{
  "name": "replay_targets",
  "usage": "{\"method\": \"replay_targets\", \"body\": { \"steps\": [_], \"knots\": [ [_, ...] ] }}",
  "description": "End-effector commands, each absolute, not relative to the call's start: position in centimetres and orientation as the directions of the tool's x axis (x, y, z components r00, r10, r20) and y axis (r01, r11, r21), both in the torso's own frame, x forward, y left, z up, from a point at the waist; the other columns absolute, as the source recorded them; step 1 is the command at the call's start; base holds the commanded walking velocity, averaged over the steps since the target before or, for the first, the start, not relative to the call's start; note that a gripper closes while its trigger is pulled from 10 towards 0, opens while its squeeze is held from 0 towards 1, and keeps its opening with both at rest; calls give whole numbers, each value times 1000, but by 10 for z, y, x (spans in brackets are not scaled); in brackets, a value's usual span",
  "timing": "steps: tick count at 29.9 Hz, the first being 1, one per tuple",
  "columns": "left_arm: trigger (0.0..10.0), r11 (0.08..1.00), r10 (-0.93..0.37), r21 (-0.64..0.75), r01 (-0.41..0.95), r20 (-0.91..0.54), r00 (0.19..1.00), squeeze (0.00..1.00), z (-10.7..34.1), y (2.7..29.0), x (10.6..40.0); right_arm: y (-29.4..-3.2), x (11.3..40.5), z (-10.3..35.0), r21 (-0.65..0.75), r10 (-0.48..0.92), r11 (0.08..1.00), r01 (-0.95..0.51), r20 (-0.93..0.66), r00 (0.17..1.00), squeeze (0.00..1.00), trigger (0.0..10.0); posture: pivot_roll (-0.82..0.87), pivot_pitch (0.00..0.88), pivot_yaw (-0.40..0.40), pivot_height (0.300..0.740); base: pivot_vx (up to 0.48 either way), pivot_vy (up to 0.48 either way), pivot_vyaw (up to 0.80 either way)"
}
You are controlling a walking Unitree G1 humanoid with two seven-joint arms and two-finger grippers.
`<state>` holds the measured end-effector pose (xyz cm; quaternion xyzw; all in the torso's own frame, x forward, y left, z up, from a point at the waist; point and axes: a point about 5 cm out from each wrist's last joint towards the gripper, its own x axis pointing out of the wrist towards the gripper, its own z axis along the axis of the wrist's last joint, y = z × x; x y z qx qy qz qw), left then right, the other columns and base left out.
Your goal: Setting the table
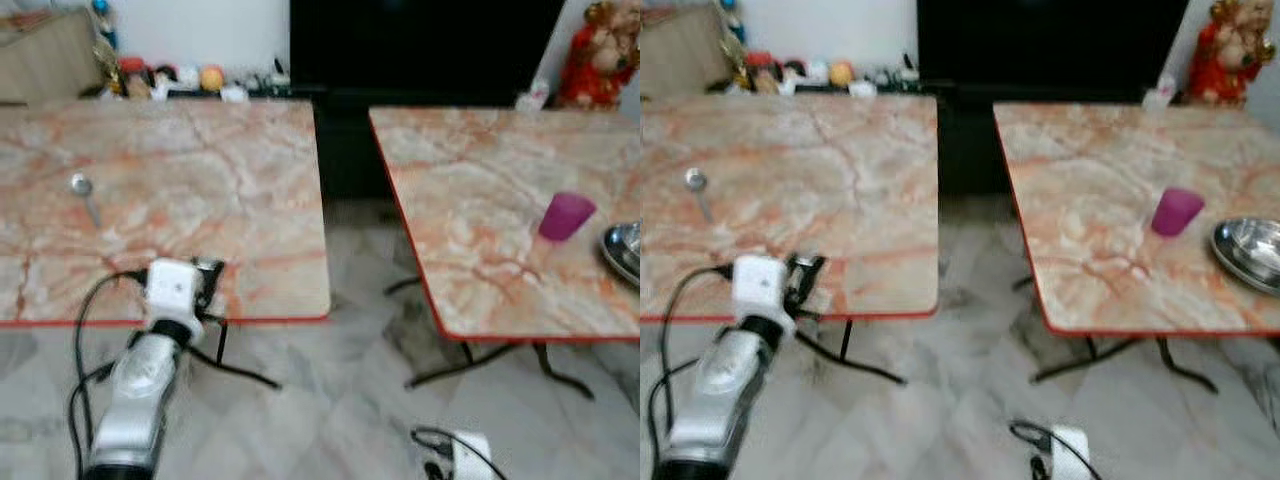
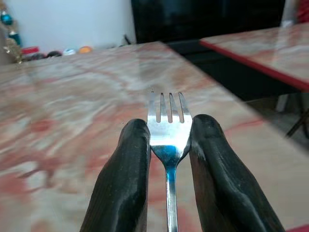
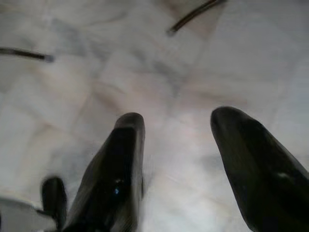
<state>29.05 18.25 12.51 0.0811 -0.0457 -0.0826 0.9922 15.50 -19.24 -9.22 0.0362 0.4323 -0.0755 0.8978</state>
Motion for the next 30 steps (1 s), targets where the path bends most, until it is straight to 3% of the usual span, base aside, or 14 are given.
{"method": "replay_targets", "body": {
  "steps": [1,9,15,30],
  "knots": [
    [10000,973,-163,180,147,73,984,0,127,187,292,-189,159,-91,14,-100,984,175,-776,623,0,10000,85,0,-67,740,0,-322,0],
    [10000,973,-163,179,148,72,984,0,127,187,292,-189,159,-91,2,-95,988,154,-778,622,0,10000,84,0,-65,740,0,-324,0],
    [10000,973,-161,179,146,71,984,0,127,187,293,-189,160,-91,0,-99,988,157,-777,621,0,10000,76,0,-64,740,0,-322,706],
    [10000,971,-158,193,143,67,985,0,126,189,294,-189,159,-91,10,-101,985,173,-776,622,0,10000,76,0,-65,740,0,-321,0]
  ]
}}
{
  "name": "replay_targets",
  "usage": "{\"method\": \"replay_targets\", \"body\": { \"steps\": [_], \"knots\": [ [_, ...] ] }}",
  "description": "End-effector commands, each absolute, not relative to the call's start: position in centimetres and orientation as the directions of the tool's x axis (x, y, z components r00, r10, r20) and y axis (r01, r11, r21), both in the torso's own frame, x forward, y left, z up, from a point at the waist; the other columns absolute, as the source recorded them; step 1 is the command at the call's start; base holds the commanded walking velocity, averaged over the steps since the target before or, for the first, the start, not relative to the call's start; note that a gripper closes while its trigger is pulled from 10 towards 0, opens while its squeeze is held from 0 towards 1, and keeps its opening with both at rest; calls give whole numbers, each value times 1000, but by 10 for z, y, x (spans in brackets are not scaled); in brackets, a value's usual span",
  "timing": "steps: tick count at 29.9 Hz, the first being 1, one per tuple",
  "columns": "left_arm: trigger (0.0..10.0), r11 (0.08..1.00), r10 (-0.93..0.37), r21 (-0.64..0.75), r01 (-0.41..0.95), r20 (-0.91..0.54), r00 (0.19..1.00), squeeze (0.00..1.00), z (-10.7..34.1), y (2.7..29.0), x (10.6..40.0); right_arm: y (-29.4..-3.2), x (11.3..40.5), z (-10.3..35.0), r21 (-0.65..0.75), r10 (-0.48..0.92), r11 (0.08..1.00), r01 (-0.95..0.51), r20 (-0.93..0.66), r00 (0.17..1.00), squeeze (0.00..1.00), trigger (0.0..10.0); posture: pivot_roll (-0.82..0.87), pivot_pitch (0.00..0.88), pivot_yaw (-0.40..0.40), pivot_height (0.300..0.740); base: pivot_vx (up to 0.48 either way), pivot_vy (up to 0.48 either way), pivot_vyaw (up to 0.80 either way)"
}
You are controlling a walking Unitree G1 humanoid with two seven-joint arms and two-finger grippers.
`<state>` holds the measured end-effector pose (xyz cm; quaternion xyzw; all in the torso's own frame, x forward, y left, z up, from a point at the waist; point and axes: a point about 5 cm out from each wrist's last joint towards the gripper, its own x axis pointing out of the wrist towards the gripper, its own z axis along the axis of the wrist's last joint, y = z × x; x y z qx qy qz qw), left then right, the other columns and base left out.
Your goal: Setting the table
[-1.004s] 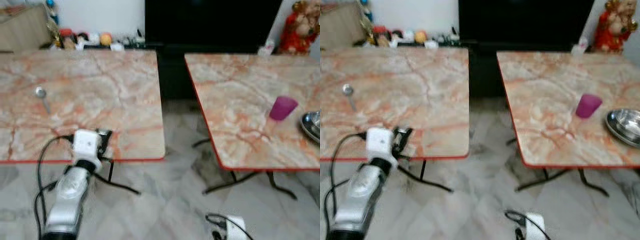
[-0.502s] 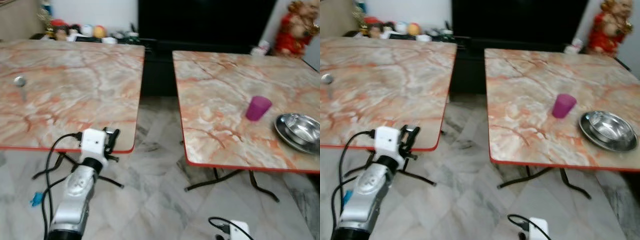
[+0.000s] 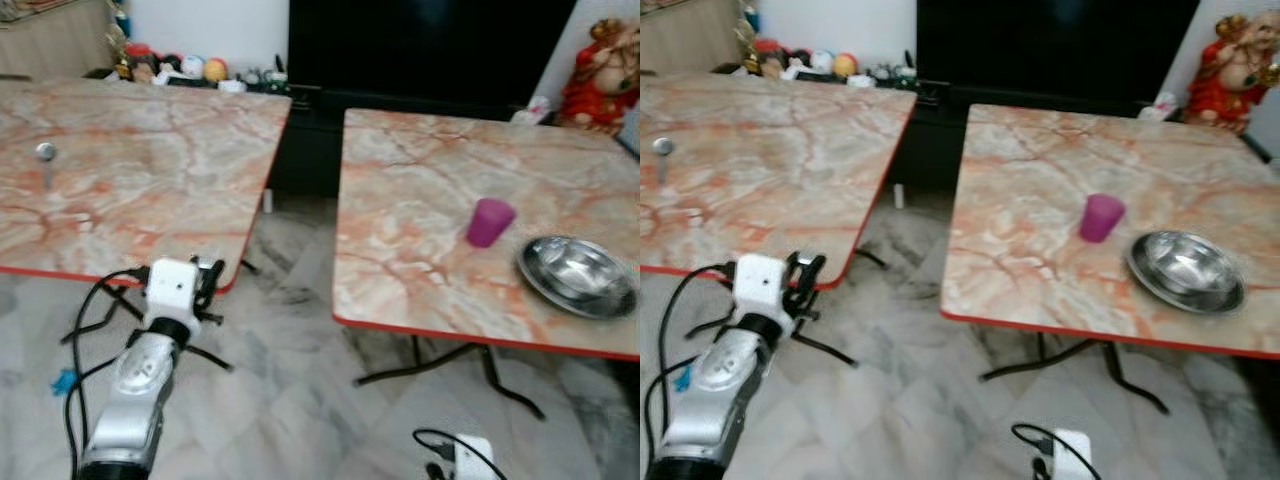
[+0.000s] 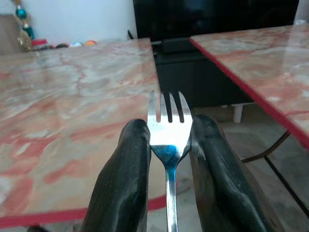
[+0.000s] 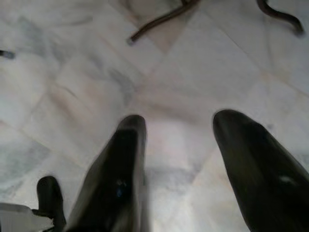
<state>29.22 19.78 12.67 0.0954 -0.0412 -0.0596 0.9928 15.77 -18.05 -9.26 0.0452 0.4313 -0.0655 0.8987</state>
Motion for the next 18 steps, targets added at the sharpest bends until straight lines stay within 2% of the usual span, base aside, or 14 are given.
{"method": "replay_targets", "body": {
  "steps": [1,18],
  "knots": [
    [10000,970,-161,193,146,67,985,0,126,187,294,-189,159,-91,12,-102,984,175,-776,622,0,10000,76,0,-65,740,0,-319,0],
    [10000,961,-193,213,177,57,979,0,125,183,294,-189,158,-91,13,-106,983,183,-776,622,0,10000,88,0,-57,740,0,-319,0]
  ]
}}
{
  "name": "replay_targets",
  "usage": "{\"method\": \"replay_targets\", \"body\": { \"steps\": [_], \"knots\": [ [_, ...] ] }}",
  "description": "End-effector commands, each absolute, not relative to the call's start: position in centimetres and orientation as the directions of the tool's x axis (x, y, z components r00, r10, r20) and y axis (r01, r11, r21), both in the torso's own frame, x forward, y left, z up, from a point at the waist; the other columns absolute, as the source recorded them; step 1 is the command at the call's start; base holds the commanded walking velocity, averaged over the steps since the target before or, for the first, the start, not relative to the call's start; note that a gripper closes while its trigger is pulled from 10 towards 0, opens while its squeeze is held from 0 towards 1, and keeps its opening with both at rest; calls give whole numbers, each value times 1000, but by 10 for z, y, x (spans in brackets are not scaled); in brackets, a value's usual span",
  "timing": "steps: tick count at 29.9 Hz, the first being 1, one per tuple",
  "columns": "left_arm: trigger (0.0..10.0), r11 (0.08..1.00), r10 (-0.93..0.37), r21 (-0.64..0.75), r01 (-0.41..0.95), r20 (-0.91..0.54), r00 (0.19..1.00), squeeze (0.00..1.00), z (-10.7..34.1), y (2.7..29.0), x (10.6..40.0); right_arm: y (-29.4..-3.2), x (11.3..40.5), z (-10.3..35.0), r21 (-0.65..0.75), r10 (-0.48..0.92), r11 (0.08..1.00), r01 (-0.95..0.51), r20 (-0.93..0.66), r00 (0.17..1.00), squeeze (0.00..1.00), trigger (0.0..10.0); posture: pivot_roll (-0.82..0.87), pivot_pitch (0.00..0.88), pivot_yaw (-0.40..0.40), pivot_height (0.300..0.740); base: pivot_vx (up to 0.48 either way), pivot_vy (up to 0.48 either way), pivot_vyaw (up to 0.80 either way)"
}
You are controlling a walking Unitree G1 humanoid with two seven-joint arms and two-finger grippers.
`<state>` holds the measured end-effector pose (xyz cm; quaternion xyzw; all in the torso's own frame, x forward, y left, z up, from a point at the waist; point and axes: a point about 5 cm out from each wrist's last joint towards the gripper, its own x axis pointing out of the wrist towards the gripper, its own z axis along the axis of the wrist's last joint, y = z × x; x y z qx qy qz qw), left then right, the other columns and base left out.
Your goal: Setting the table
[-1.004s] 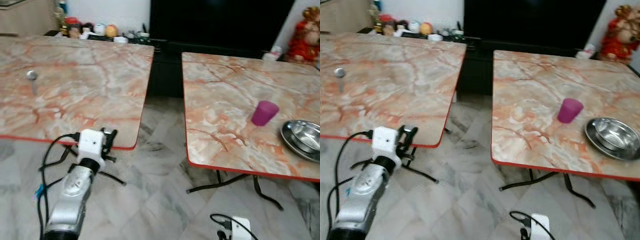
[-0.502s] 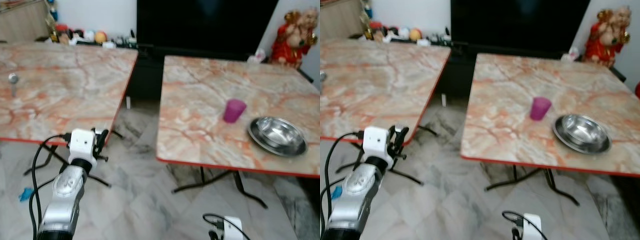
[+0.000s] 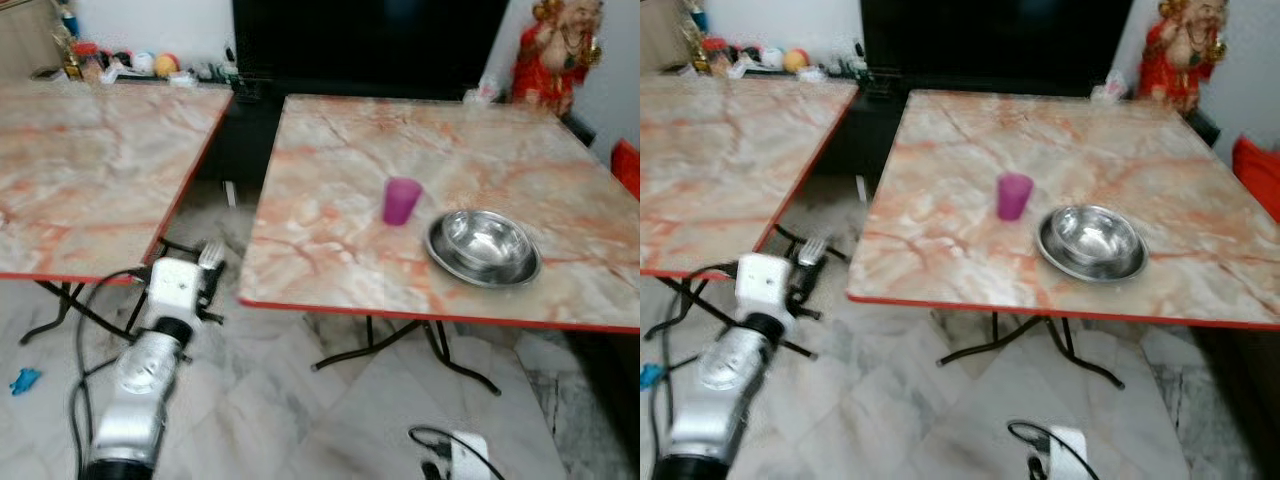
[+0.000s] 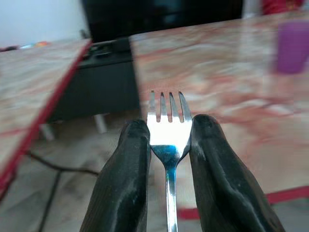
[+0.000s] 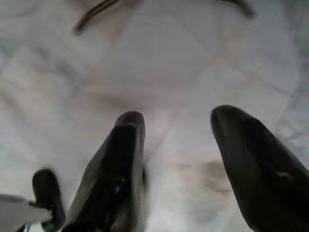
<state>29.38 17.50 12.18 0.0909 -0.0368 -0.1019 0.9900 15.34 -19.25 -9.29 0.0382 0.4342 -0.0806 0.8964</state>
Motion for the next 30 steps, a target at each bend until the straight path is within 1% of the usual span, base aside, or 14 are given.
{"method": "replay_targets", "body": {
  "steps": [1,10,30],
  "knots": [
    [10000,960,-197,215,181,55,979,0,125,182,295,-189,158,-91,13,-107,983,184,-776,621,0,10000,88,0,-57,740,0,-319,0],
    [10000,953,-211,235,192,57,976,0,129,183,299,-186,160,-91,15,-106,982,187,-775,623,0,10000,99,0,-37,740,0,-319,0],
    [10000,951,-234,221,215,66,970,0,127,175,299,-186,157,-92,14,-107,982,187,-777,621,0,10000,92,0,-49,740,0,-318,0]
  ]
}}
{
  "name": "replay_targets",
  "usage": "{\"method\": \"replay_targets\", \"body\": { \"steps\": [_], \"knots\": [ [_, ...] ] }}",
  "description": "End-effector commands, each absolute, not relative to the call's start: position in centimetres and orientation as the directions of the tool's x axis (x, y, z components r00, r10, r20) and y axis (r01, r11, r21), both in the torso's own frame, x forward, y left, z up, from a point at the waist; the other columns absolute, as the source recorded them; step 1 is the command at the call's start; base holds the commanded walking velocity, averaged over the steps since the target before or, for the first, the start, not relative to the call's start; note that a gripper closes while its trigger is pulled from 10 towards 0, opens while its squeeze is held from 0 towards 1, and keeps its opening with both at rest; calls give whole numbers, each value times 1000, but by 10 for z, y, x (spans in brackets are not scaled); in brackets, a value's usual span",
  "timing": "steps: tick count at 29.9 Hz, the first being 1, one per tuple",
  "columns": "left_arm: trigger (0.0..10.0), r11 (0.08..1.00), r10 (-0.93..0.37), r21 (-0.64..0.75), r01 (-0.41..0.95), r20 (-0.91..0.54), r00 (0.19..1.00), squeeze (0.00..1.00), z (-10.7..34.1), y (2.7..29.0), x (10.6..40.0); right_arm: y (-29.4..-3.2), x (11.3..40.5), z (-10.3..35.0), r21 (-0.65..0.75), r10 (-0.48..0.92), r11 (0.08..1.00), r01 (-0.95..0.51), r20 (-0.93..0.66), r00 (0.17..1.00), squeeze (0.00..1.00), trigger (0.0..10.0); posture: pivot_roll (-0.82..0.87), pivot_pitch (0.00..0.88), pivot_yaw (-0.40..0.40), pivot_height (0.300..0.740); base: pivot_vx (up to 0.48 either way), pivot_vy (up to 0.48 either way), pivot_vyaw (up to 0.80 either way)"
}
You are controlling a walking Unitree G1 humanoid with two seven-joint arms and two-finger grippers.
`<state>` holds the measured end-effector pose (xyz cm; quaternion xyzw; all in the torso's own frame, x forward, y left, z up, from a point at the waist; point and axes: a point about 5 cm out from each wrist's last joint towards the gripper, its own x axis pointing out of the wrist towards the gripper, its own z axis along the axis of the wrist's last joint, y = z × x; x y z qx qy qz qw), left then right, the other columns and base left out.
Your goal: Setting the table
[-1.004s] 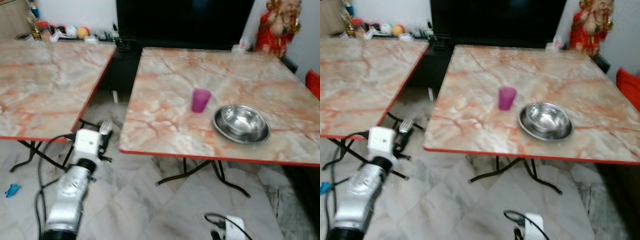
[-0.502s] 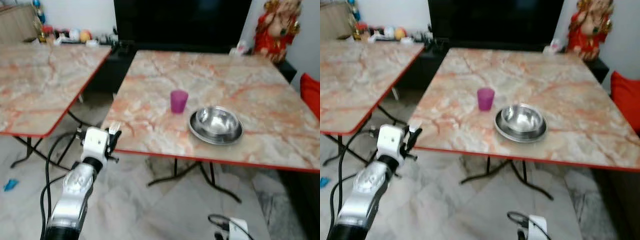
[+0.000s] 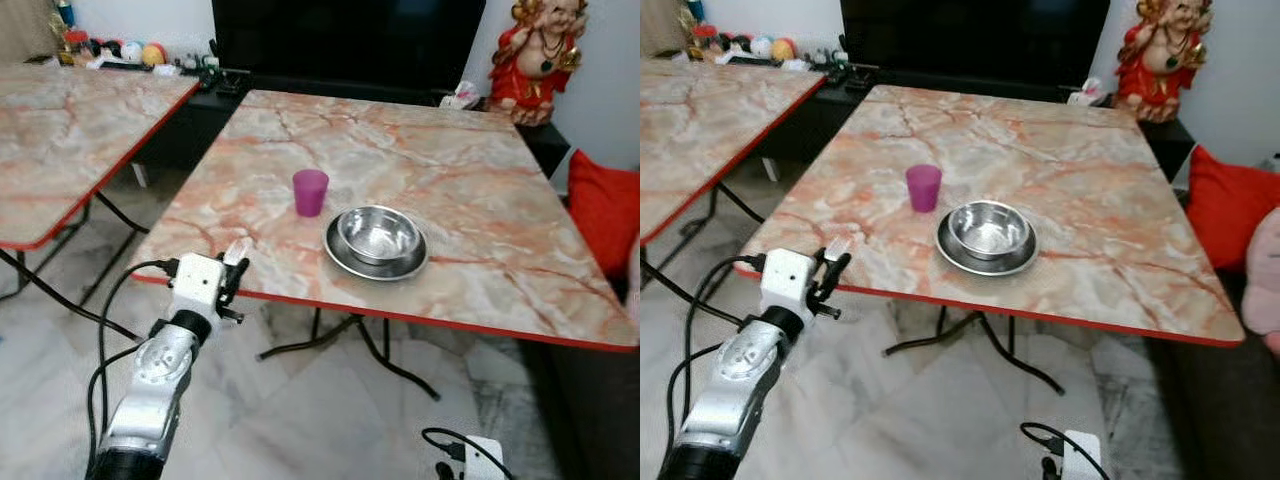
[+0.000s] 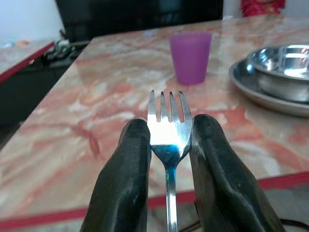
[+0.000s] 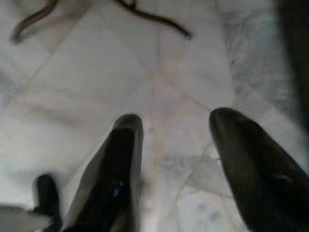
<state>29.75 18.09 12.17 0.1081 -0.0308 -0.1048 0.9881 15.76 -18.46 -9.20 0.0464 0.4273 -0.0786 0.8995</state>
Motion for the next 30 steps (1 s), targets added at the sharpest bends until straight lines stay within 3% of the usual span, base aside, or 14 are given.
{"method": "replay_targets", "body": {
  "steps": [1,24,30],
  "knots": [
    [10000,951,-234,221,215,66,970,0,127,175,299,-186,157,-92,14,-106,982,186,-777,621,0,10000,92,0,-49,740,0,-319,0],
    [10000,951,-245,209,226,66,967,0,128,173,299,-188,159,-91,9,-122,979,202,-771,625,0,10000,88,0,-56,740,0,-318,0],
    [10000,950,-259,200,241,69,964,0,128,172,298,-188,159,-91,8,-123,979,202,-771,625,0,10000,88,0,-56,740,0,0,0]
  ]
}}
